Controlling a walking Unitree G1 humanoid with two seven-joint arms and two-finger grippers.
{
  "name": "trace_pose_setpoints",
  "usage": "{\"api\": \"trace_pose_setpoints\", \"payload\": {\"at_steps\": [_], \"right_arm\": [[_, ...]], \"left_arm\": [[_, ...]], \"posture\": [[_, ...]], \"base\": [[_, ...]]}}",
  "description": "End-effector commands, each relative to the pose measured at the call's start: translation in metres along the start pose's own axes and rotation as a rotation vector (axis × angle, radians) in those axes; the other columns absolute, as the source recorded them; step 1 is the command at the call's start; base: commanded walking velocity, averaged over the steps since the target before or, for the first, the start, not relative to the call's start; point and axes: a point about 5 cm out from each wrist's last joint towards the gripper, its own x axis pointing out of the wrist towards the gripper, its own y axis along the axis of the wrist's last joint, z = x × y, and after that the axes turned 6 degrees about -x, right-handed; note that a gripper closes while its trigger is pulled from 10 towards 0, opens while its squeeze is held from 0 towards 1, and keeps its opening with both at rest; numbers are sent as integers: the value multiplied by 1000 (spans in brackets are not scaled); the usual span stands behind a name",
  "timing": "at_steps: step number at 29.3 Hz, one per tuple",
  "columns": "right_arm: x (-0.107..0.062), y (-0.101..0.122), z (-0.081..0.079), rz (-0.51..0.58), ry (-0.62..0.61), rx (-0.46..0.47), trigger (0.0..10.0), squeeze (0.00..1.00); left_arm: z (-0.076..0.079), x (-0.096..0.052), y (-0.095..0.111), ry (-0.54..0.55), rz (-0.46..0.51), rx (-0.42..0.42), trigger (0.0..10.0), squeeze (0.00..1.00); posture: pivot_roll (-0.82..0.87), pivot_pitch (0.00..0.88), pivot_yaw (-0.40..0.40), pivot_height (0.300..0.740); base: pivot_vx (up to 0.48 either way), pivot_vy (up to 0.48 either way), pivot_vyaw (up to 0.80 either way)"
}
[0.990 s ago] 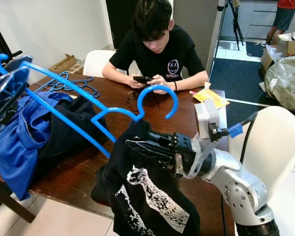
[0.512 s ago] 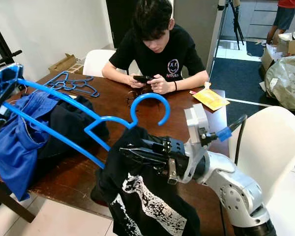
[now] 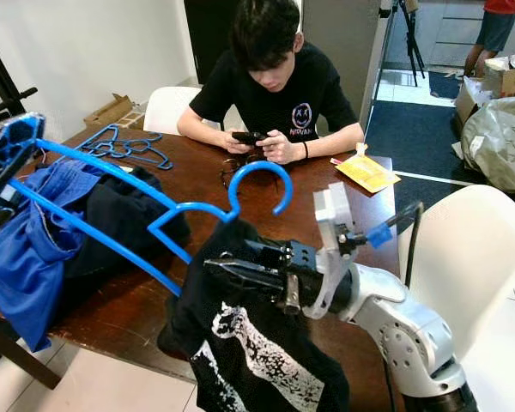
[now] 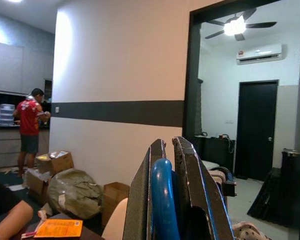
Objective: Hang hanger
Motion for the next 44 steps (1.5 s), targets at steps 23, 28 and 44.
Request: {"api": "trace_pose_setpoints", "payload": {"at_steps": [23,28,44], "right_arm": [[-30,-39,74,-438,-569,-304,10000,0],[-17,-23,73,-204,-586,-198,10000,0],[-70,35,54,282,-314,-34,10000,0]], "left_arm": [[-12,5,81,310,-24,479,0,0],[0,26,79,199,59,428,0,0],[-11,-9,48,147,11,-73,0,0]], "posture": [[119,2,18,740],[122,0,20,740],[121,0,32,740]], "base": [[0,0,0],[0,0,0],[0,0,0]]}}
